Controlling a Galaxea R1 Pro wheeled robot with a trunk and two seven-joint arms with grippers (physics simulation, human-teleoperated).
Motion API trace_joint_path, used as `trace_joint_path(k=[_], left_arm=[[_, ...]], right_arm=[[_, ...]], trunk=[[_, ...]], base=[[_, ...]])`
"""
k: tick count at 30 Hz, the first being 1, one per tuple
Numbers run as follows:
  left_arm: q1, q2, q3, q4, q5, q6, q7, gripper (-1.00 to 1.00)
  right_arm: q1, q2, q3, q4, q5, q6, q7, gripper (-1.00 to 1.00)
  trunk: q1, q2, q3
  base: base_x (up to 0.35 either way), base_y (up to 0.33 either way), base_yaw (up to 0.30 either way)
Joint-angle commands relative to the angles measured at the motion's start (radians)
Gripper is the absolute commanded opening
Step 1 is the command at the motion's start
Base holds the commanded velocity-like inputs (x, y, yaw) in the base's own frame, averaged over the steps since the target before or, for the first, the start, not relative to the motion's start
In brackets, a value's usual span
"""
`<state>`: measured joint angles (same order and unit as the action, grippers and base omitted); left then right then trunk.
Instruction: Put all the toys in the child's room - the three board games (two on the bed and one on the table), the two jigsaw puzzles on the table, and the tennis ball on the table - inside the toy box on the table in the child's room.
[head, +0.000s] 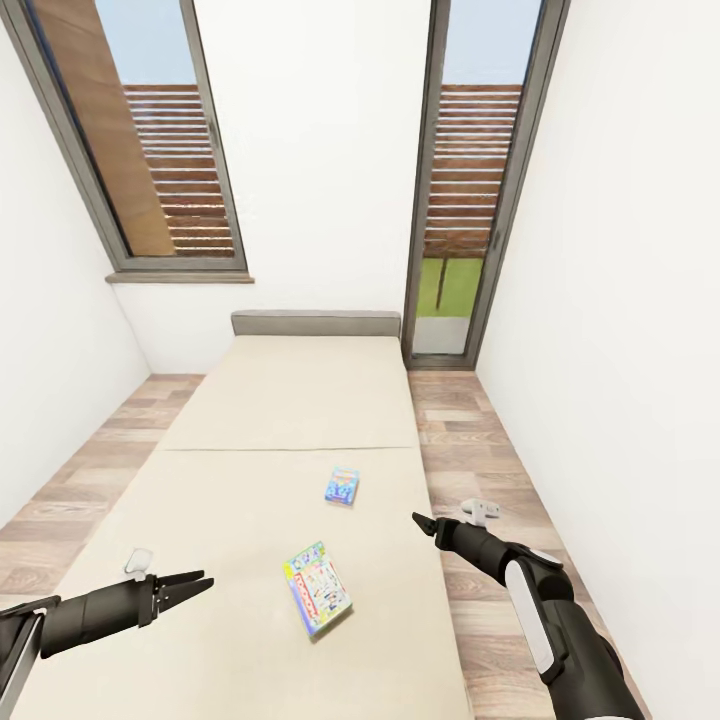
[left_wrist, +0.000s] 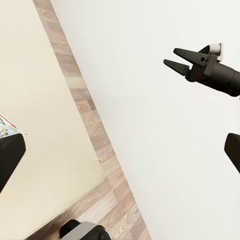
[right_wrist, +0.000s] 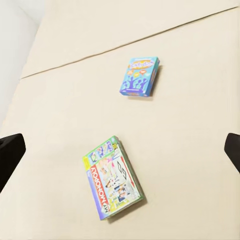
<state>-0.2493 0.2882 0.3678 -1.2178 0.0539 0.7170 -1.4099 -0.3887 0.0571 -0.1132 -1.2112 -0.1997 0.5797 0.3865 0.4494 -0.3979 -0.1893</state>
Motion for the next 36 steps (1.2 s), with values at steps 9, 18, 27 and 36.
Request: trace_joint_path(k=[9,18,27,36], left_arm=[[-0.001,0.0,-0.001,0.0,0.001,0.01,-0.003,1.0],[-0.001,0.0,0.0,0.0,0.001,0.01,-0.003,1.0],[-0.001,0.0,0.0,0.0,0.001,0.01,-0.003,1.0],[-0.001,0.0,0.0,0.0,0.0,0.012,-0.002,1.0]], right_arm=[[-0.001,0.001,-0.003,-0.001,-0.004,0.008,0.003,1.0],[-0.001,0.001,-0.003,-0.001,-0.004,0.008,0.003,1.0],[-0.001,0.001,-0.003,-0.001,-0.004,0.008,0.003,1.0],[-0.001,0.001,-0.003,-0.001,-0.004,0.008,0.003,1.0]], trunk=[[0.001,-0.002,-0.002],[0.001,-0.002,-0.002],[0.001,-0.002,-0.002],[0.001,-0.002,-0.002]], base=[[0.0,-0.003,-0.004],[0.0,-0.069,0.0],[0.0,-0.217,0.0],[0.034,-0.11,0.0]])
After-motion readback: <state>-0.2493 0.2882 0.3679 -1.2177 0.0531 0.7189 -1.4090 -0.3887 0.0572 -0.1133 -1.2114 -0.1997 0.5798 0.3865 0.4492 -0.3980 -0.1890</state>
